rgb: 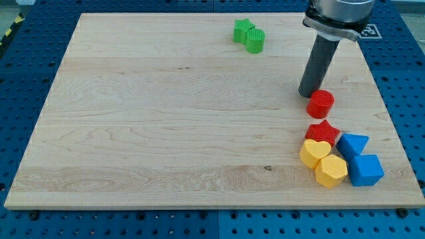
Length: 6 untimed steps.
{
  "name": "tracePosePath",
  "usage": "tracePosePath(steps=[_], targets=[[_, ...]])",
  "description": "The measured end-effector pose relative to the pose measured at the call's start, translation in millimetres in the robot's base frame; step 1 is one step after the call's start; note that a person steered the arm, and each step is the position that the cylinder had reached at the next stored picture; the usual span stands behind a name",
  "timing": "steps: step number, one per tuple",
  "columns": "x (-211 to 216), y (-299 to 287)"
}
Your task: Slide the red circle above the triangle
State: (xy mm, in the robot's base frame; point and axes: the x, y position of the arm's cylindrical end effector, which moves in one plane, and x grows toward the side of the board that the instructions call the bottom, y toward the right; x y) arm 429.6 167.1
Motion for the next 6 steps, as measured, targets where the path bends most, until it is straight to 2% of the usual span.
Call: tracePosePath(steps=[3,4,6], targets=[[44,26],[32,-5],[-35,-115]])
